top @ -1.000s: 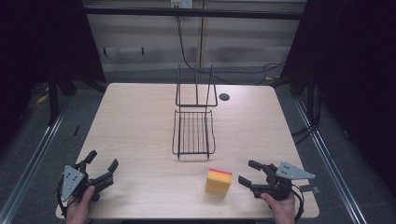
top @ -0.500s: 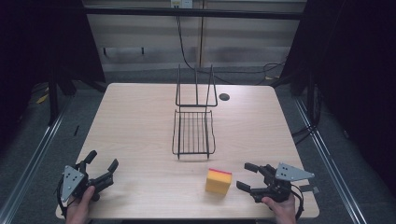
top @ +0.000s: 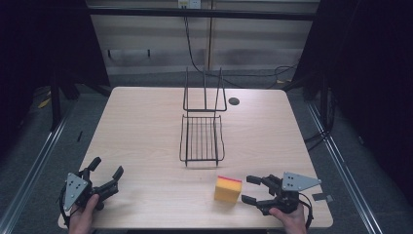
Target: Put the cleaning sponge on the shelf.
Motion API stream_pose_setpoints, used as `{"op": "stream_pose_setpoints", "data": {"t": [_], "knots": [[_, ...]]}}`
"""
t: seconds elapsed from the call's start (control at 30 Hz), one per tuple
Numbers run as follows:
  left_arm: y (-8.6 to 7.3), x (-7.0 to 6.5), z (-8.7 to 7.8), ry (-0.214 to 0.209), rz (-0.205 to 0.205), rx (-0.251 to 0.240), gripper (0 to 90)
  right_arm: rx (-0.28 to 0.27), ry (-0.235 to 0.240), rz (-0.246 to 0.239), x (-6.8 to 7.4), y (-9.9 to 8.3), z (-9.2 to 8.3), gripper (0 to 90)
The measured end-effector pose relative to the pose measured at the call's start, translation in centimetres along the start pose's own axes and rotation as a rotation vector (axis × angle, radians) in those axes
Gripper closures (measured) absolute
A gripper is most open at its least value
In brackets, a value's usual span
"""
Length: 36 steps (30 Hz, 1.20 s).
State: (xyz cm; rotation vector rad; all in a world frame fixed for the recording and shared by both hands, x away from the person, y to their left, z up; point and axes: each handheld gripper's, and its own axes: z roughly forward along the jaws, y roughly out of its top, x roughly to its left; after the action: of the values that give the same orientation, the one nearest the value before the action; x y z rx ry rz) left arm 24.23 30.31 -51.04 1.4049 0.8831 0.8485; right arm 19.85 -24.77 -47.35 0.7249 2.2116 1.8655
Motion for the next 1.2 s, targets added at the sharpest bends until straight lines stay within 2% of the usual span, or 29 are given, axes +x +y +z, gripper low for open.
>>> {"op": "stream_pose_setpoints", "data": {"t": [0.37, 0.43, 0.67, 0.87, 1.0, 1.2], "knots": [[0.0, 0.0, 0.0, 0.000, 0.001, 0.001, 15.6, 0.052, 0.029, -0.023, -0.3, 0.2, 1.2, 33.6], [0.0, 0.0, 0.0, -0.002, 0.004, 0.002, 15.6, 0.077, 0.042, -0.031, -0.4, 0.2, 1.5, 35.0], [0.0, 0.0, 0.0, 0.000, 0.001, 0.001, 15.6, 0.103, 0.055, -0.027, -0.8, 0.0, 2.3, 38.1], [0.0, 0.0, 0.0, 0.000, 0.003, 0.001, 15.6, 0.109, 0.066, -0.032, -0.9, -0.1, 2.9, 41.9], [0.0, 0.0, 0.0, -0.003, 0.003, 0.001, 15.6, 0.116, 0.082, -0.049, -0.9, -0.2, 3.3, 48.2], [0.0, 0.0, 0.0, -0.002, 0.005, 0.002, 15.6, 0.111, 0.082, -0.059, -0.9, -0.3, 3.3, 55.8]]}}
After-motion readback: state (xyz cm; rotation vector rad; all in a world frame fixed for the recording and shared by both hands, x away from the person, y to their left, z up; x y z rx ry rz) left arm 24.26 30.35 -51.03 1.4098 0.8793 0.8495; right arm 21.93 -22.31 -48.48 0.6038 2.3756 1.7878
